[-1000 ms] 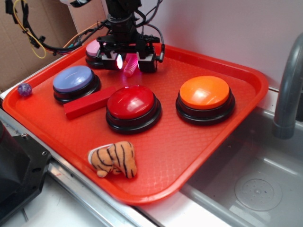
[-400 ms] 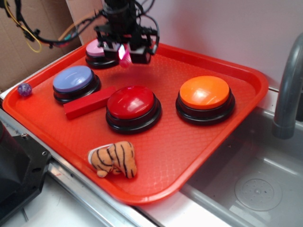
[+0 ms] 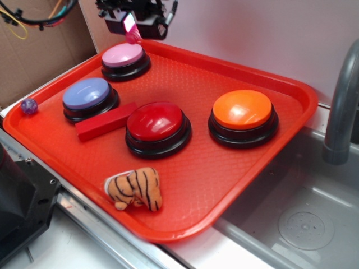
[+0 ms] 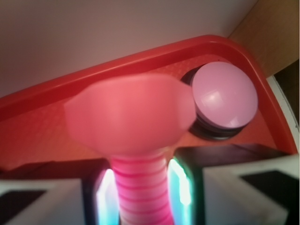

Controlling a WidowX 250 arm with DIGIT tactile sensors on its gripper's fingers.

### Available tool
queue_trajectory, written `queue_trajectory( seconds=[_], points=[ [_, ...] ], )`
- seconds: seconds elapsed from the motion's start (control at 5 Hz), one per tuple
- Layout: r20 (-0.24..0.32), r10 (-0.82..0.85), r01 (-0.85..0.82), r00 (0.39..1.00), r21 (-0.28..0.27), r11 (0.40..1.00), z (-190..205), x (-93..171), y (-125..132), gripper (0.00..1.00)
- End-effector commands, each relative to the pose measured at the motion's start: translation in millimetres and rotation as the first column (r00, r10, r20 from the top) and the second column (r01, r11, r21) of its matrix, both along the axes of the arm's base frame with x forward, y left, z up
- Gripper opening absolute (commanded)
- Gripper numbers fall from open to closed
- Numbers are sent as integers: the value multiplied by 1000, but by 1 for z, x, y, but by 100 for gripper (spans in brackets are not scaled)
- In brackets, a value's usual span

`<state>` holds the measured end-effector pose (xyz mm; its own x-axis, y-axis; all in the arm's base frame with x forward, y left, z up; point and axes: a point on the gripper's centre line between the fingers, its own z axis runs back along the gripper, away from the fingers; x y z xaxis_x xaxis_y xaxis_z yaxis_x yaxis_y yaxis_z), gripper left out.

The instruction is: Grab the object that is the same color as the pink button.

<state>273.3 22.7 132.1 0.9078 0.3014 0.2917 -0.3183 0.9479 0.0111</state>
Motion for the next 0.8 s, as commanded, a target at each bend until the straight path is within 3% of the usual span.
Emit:
queue_trajectory(
  seconds=[0.0, 0.2, 0.6],
  points=[
    [-37, -125, 124, 991, -41, 991, 26, -45, -6, 0],
    [-129, -168, 165, 977, -33, 986, 26, -72, -11, 0],
    [-126, -157, 148, 980, -76, 986, 29, -110, -7, 0]
  ],
)
